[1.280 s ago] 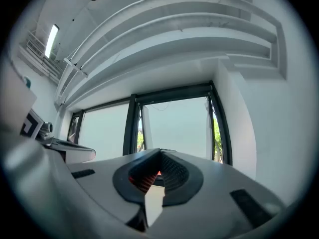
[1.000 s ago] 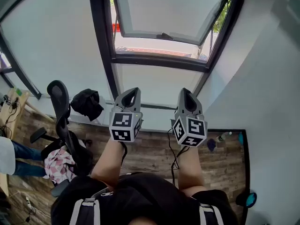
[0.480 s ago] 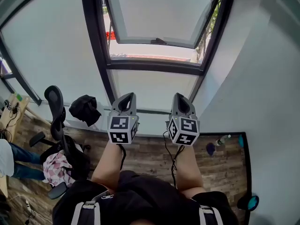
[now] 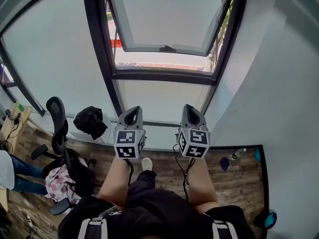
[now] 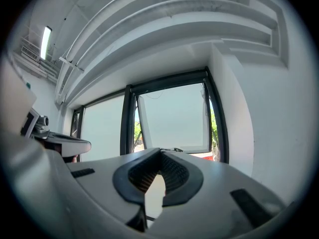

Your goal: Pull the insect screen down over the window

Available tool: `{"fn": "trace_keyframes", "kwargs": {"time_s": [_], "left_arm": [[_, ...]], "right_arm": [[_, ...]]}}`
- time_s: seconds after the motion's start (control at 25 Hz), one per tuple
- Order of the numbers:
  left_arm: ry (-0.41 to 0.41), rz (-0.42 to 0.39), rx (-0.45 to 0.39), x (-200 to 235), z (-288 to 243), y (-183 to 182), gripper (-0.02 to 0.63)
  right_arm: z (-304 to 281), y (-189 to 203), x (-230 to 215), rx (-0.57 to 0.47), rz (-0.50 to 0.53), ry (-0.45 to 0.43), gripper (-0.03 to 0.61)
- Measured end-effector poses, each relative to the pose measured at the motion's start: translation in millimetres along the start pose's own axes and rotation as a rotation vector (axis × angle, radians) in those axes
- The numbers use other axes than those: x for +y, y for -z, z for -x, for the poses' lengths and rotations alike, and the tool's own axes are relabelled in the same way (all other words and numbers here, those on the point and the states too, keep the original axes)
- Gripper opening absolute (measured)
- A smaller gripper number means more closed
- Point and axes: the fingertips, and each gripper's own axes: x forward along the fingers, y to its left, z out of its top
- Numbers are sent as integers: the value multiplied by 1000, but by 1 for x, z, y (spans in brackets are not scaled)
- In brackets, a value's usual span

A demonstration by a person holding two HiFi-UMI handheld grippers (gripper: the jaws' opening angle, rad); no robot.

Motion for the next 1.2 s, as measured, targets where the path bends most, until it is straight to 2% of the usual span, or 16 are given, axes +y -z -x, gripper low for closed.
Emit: {"fn": "trace_keyframes", "kwargs": {"time_s": [0.2, 0.52, 0.68, 1.2], "left_arm": [[3, 5, -13, 18, -25, 6, 12], [22, -3, 5, 49, -103, 19, 12], [31, -8, -1, 66, -150, 15, 12], [40, -20, -13, 136, -296, -6, 12]], "right_arm": [[-27, 7, -2, -1, 14, 14, 3], [-96, 11, -30, -27, 4, 66, 3], [-139, 6, -42, -75, 9, 97, 3], [-296, -8, -60, -95, 47, 124, 3]]}}
